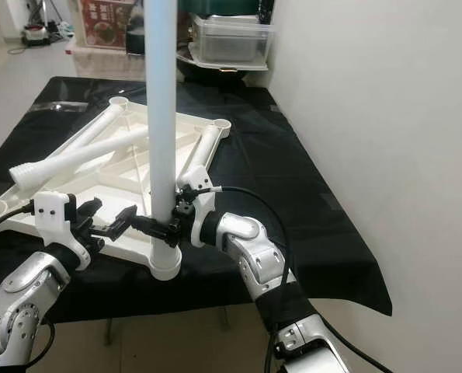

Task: Building children table

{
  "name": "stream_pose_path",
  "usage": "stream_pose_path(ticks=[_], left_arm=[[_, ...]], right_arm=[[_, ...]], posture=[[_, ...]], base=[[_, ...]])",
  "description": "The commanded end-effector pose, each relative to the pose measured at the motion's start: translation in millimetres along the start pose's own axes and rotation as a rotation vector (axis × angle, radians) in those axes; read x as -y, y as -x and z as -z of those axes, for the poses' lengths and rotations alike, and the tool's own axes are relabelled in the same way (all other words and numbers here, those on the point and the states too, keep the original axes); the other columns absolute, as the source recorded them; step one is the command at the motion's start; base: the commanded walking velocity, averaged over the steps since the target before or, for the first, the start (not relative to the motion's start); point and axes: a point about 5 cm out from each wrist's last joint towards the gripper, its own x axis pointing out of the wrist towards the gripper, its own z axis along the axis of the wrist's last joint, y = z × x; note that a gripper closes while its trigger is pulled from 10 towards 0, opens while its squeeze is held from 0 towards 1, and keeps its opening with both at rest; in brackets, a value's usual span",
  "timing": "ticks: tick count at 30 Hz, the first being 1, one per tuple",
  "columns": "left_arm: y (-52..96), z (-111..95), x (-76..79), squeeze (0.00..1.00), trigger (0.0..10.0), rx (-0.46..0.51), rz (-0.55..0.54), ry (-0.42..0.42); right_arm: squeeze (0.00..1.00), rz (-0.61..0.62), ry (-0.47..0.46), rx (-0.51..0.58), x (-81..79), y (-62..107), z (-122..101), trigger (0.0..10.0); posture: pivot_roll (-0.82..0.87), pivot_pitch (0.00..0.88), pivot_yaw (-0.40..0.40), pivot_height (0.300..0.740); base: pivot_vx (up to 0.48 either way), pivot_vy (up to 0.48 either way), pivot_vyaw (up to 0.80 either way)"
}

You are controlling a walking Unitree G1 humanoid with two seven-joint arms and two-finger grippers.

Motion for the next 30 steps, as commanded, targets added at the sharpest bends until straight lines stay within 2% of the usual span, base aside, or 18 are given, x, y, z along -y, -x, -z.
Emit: stream_pose_path(ticks=[1, 3, 4, 5, 7, 10, 11, 14, 15, 16, 17, 19, 21, 22, 27, 28, 29, 30], left_arm=[[0.1, 3, 3.8, 0.0, 10.0, -0.013, 0.014, 0.008], [0.2, 4, 3.6, 0.0, 10.0, -0.012, 0.011, 0.009], [0.0, 3, 4.2, 0.0, 10.0, -0.012, 0.014, 0.013], [0.0, 3, 4.2, 0.0, 10.0, -0.012, 0.014, 0.013], [-0.1, 4, 5.5, 0.0, 10.0, -0.014, 0.019, 0.008], [-0.1, 4, 5.9, 0.0, 10.0, -0.017, 0.021, 0.0], [0.1, 3, 5.4, 0.0, 10.0, -0.013, 0.02, 0.007], [0.1, 3, 5.4, 0.0, 10.0, -0.013, 0.02, 0.007], [0.1, 3, 5.6, 0.0, 10.0, -0.014, 0.018, 0.0], [0.1, 3, 5.6, 0.0, 10.0, -0.014, 0.018, 0.0], [0.0, 3, 4.9, 0.0, 10.0, -0.013, 0.015, 0.001], [-0.1, 3, 4.3, 0.0, 10.0, -0.016, 0.011, -0.004], [-0.2, 3, 3.7, 0.0, 10.0, -0.019, 0.009, -0.008], [0.0, 4, 3.1, 0.0, 10.0, -0.02, 0.008, -0.008], [0.0, 3, 3.2, 0.0, 10.0, -0.019, 0.017, 0.007], [-0.4, 3, 2.8, 0.0, 10.0, -0.018, 0.015, 0.005], [-0.4, 3, 2.8, 0.0, 10.0, -0.018, 0.015, 0.005], [-1.1, 3, 3.4, 0.0, 10.0, -0.018, 0.015, 0.0]], right_arm=[[0.0, 0.083, -0.011, 0.036, 10.4, 8.5, -4, 0.0], [0.0, 0.138, -0.05, 0.049, 14.9, 10.6, -2, 0.0], [0.0, 0.27, -0.076, 0.035, 26.0, 12.0, 2, 0.0], [0.0, 0.27, -0.076, 0.035, 26.0, 12.0, 2, 0.0], [0.0, 0.388, -0.098, 0.016, 35.5, 12.9, 8, 0.0], [0.0, 0.432, -0.113, 0.013, 38.8, 13.7, 9, 0.0], [0.0, 0.828, -0.122, -0.088, 63.3, 37.4, 25, 0.0], [0.0, 0.828, -0.122, -0.088, 63.3, 37.4, 25, 0.0], [0.0, 1.106, -0.137, -0.164, 73.9, 60.1, 40, 0.0], [0.0, 1.106, -0.137, -0.164, 73.9, 60.1, 40, 0.0], [0.0, 1.265, -0.12, -0.208, 73.0, 70.4, 46, 0.0], [0.0, 1.323, -0.107, -0.236, 71.4, 72.0, 48, 0.0], [0.0, 1.3, -0.103, -0.235, 68.7, 67.4, 47, 0.0], [0.0, 1.297, -0.095, -0.235, 68.8, 64.9, 45, 10.0], [0.0, 1.257, -0.099, -0.226, 72.6, 60.3, 42, 10.0], [1.0, 1.181, -0.117, -0.159, 72.6, 53.1, 34, 10.0], [1.0, 1.181, -0.117, -0.159, 72.6, 53.1, 34, 10.0], [1.0, 1.04, -0.113, -0.057, 69.6, 40.3, 20, 10.0]], posture=[[0.08, 0.0, -0.109, 0.74], [0.08, 0.0, -0.109, 0.74], [0.07, 0.0, -0.106, 0.74], [0.07, 0.0, -0.106, 0.74], [0.07, 0.0, -0.106, 0.74], [0.07, 0.0, -0.106, 0.74], [0.06, 0.0, -0.104, 0.74], [0.06, 0.0, -0.104, 0.74], [0.07, 0.0, -0.109, 0.74], [0.07, 0.0, -0.109, 0.74], [0.06, 0.0, -0.103, 0.74], [0.06, 0.0, -0.104, 0.74], [0.06, 0.0, -0.103, 0.74], [0.06, 0.0, -0.103, 0.74], [0.06, 0.0, -0.1, 0.74], [0.06, 0.0, -0.103, 0.74], [0.06, 0.0, -0.103, 0.74], [0.06, 0.0, -0.104, 0.74]], base=[[0.0, 0.0, 0.0], [0.0, 0.0, 0.0], [0.0, 0.0, 0.0], [0.0, 0.0, 0.0], [0.0, 0.0, 0.0], [0.0, 0.0, 0.0], [0.0, 0.0, 0.0], [0.0, 0.0, 0.0], [0.0, 0.0, 0.0], [0.0, 0.0, 0.0], [0.0, 0.0, 0.0], [0.0, 0.0, 0.0], [0.0, 0.0, 0.0], [0.0, 0.0, 0.0], [0.0, 0.0, 0.0], [0.0, 0.0, 0.0], [0.0, 0.0, 0.0], [0.0, 0.0, 0.0]])
